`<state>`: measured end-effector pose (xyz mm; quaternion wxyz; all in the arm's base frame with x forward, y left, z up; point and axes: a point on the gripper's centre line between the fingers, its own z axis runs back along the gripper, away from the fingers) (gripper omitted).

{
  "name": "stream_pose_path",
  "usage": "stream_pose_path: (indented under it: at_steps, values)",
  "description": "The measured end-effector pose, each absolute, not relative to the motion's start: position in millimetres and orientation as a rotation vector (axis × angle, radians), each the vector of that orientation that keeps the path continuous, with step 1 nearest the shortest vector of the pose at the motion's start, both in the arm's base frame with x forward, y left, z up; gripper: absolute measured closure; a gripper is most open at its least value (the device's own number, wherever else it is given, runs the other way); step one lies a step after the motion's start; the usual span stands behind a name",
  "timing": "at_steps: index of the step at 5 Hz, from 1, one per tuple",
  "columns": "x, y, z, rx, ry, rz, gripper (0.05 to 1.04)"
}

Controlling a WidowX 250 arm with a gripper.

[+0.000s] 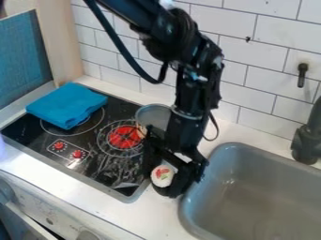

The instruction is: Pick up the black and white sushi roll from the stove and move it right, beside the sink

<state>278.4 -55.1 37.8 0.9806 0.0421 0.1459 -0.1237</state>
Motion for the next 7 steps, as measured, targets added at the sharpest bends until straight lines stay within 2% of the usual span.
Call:
stream_pose_path:
  at_steps: [1,2,3,4,5,7]
  values:
    - [281,-51,86,0.103,0.139,-0.212,0.082]
    - [273,-48,109,0.102,0.108,-0.194,0.082]
    - [259,-27,131,0.110,0.139,-0.151,0.082]
    - [248,23,150,0.137,0.141,-0.010,0.082]
    - [240,65,153,0.163,0.161,0.068,0.082]
    - [228,92,156,0.158,0.200,0.148,0.082]
